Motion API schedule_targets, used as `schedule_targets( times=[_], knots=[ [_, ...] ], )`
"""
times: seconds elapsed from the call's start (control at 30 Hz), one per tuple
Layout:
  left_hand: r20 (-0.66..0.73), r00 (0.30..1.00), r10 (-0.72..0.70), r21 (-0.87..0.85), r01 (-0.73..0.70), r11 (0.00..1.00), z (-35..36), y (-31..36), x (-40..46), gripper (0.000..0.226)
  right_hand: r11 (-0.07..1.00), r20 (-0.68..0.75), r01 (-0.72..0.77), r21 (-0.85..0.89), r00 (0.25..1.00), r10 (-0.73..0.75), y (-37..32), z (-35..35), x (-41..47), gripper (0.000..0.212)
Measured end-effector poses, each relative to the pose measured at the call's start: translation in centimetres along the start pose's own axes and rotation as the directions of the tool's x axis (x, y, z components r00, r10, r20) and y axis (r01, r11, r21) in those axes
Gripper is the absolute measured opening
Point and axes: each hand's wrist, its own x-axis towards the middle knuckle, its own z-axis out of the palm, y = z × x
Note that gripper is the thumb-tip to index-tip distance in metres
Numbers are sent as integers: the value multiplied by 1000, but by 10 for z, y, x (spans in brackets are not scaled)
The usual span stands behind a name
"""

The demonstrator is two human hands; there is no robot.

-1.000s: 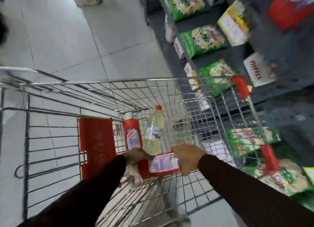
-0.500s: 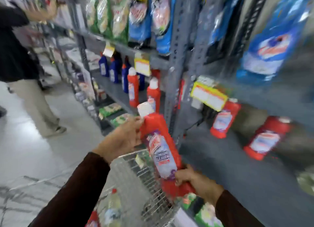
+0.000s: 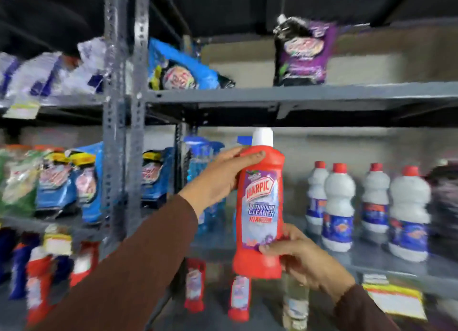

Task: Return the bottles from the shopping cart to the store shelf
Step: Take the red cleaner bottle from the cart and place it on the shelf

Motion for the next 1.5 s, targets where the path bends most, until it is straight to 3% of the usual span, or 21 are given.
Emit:
schedule_targets(
  times=[0.1, 0.27, 0.4, 0.6, 0.73, 0.8, 0.97, 1.03, 1.1, 1.17, 1.27, 1.33, 1.4, 1.43, 1.5],
  knots=[
    [62, 997, 51, -15, -50, 999, 31, 14, 30, 11, 996, -48, 83, -24, 995, -84, -36, -29, -10, 62],
    [76, 991, 110, -74, -105, 992, 59, 20, 59, 18, 995, -105, 99, -26, 989, -101, -61, -61, -14, 54],
    [78, 990, 114, -50, -110, 993, 64, 16, 67, 43, 992, -118, 71, -107, 990, -84, -65, -76, -12, 52],
    [124, 990, 69, -3, -69, 998, 54, 4, 52, 43, 988, -75, -22, -155, 997, 10, -46, -79, -16, 46],
    [152, 987, -57, 67, 47, 997, 20, -34, 13, 47, 907, -10, -168, -387, 984, 179, -4, -65, -16, 38],
    [165, 980, -110, 61, 101, 993, 1, -62, -13, 45, 844, -11, -223, -488, 968, 250, 30, -53, -12, 45],
    [130, 973, -191, 36, 187, 982, -50, -147, -90, 41, 847, 52, -269, -458, 943, 328, 146, -13, -6, 60],
    [77, 976, -205, 37, 202, 979, -76, -181, -120, 43, 869, 69, -276, -410, 941, 331, 192, 7, 4, 68],
    [-61, 973, -224, 11, 225, 974, -95, -215, -142, 45, 879, 31, -308, -364, 939, 342, 230, 18, 17, 71],
    [-316, 916, -245, -30, 249, 968, -118, -249, -163, 41, 858, 37, -325, -397, 929, 369, 278, 30, 44, 70],
    [-544, 788, -287, -77, 294, 953, -140, -298, -182, 20, 789, 28, -394, -471, 887, 460, 320, 48, 77, 83],
    [-626, 709, -325, -110, 333, 936, -154, -330, -194, 10, 813, 30, -391, -431, 895, 446, 345, 61, 100, 84],
    [-673, 638, -374, -170, 358, 918, -163, -357, -209, 41, 843, -80, -387, -374, 919, 387, 358, 70, 120, 58],
    [-671, 608, -424, -229, 374, 899, -168, -369, -215, 41, 859, -127, -363, -361, 932, 340, 369, 74, 132, 44],
    [-654, 576, -490, -279, 418, 864, -179, -390, -226, 21, 870, -141, -371, -324, 929, 343, 392, 74, 149, 46]
  ],
)
